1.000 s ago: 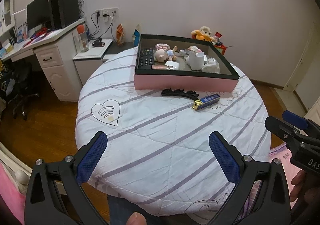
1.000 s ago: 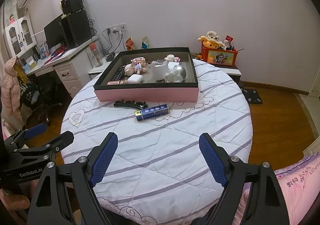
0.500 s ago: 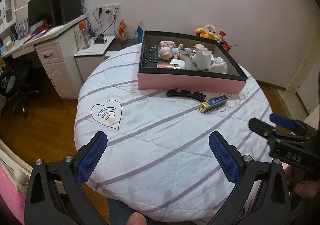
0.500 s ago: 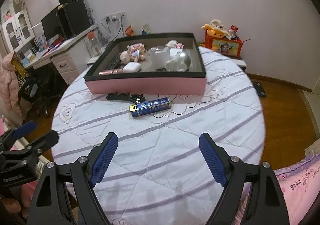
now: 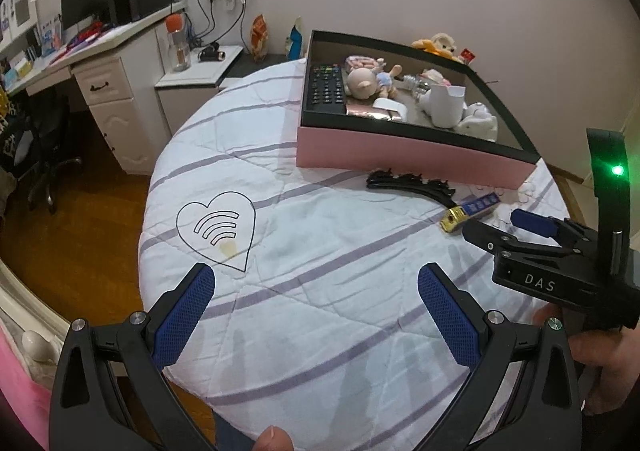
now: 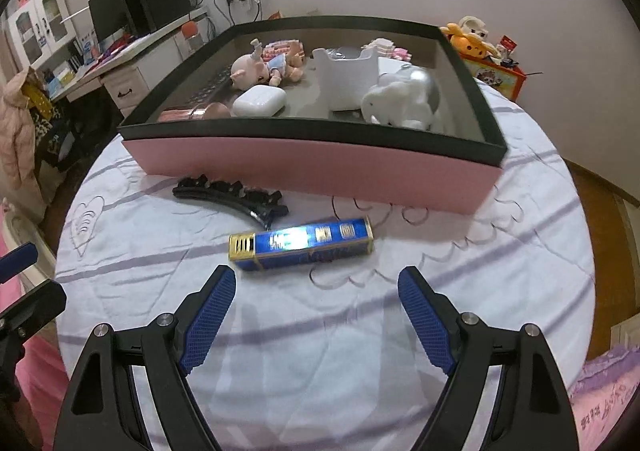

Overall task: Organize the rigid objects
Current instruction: 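Grasp the blue-gold box with the right tool while the left tool grasps the black hair clip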

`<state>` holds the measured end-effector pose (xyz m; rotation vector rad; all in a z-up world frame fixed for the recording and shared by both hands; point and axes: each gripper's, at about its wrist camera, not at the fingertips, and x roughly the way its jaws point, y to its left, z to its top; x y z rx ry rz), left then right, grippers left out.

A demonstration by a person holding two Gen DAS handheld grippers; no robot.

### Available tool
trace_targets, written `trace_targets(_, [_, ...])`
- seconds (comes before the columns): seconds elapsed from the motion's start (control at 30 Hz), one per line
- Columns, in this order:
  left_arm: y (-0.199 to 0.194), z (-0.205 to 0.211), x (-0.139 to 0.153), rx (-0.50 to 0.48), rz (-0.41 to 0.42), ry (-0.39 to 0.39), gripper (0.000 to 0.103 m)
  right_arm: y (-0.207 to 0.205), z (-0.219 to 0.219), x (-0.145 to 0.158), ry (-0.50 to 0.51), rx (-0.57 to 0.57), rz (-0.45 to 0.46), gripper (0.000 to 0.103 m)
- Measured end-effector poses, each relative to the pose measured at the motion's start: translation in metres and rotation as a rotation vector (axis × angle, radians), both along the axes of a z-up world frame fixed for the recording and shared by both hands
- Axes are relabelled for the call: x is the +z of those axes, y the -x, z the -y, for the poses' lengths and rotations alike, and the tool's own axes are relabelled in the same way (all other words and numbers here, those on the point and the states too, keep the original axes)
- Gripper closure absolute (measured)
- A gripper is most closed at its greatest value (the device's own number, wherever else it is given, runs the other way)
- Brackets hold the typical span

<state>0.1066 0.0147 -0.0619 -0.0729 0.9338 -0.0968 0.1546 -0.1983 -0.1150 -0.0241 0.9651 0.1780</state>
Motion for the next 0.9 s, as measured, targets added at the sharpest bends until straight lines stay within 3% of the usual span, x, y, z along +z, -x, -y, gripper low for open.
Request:
trace_targets(0.5, [-0.019,0.010,-0.014,-0.015,-0.037,-0.011,0.000,-0.015,-0.013,-0.013,0.019,0.027,0.014,0.019])
trace_targets(0.9, [-0.040,0.049,-0.014,-0.084,-0.022,0.007,0.000,0.011,0.031,0.000,-0.050,-0.060,0.040,0.020])
